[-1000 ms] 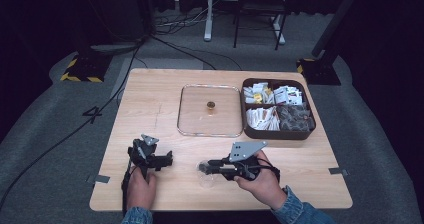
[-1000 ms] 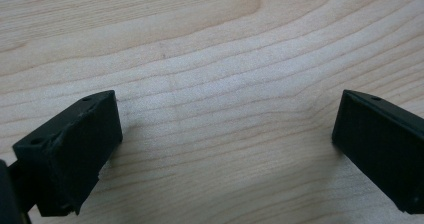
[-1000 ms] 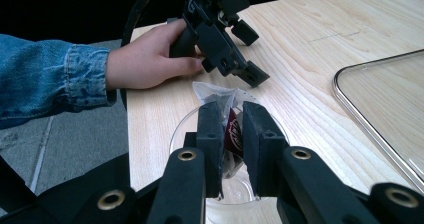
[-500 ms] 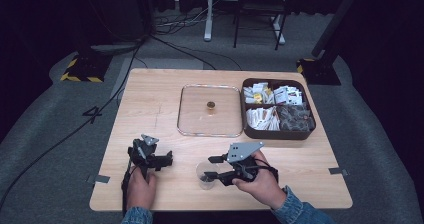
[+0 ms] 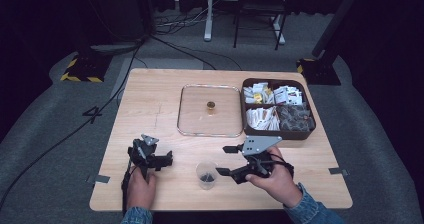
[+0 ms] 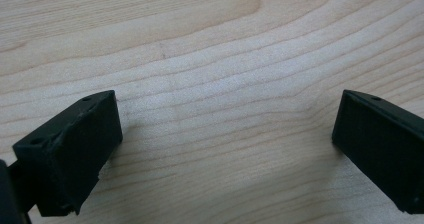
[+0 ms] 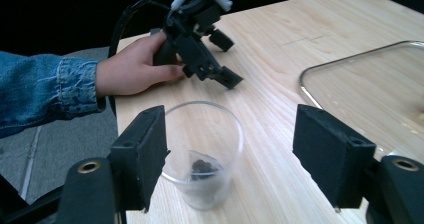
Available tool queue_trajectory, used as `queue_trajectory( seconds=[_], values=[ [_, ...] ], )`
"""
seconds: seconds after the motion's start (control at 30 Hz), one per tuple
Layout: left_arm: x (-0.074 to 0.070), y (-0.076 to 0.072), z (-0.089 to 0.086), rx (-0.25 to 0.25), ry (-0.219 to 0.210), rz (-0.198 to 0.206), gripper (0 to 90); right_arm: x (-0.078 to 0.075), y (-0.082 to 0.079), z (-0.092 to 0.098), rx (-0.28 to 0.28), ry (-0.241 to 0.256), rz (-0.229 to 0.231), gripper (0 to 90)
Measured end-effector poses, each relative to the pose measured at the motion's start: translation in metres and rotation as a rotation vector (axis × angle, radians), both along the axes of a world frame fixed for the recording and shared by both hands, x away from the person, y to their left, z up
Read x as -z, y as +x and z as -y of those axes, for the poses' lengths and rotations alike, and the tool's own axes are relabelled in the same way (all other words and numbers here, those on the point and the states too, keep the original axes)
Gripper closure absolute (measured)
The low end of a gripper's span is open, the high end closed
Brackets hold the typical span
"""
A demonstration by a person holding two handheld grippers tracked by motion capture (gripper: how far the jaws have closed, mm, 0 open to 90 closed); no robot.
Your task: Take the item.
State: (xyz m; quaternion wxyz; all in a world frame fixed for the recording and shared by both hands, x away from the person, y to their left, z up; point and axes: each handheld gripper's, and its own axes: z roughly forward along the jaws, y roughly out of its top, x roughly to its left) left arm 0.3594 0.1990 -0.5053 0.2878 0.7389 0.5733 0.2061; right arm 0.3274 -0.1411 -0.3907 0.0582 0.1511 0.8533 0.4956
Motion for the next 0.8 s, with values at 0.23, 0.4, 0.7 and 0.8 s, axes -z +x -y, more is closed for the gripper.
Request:
queue_trajectory(
  seconds=[0.23, 0.4, 0.7, 0.8],
  values=[
    [0.0, 0.0, 0.0, 0.0, 0.0, -0.001, 0.0, -0.013, 0.001, 0.034, 0.042, -0.007, 0.016, 25.9],
    [0.0, 0.0, -0.001, 0.014, -0.004, -0.002, 0.0, -0.018, 0.004, 0.059, 0.088, -0.016, 0.027, 24.6],
    [0.0, 0.002, -0.009, 0.081, 0.001, 0.003, 0.1, -0.015, 0.009, 0.096, 0.155, -0.042, 0.024, 23.6],
    [0.0, 0.002, -0.009, 0.082, 0.0, 0.003, 0.0, -0.011, 0.012, 0.107, 0.185, -0.05, 0.019, 23.5]
  ],
)
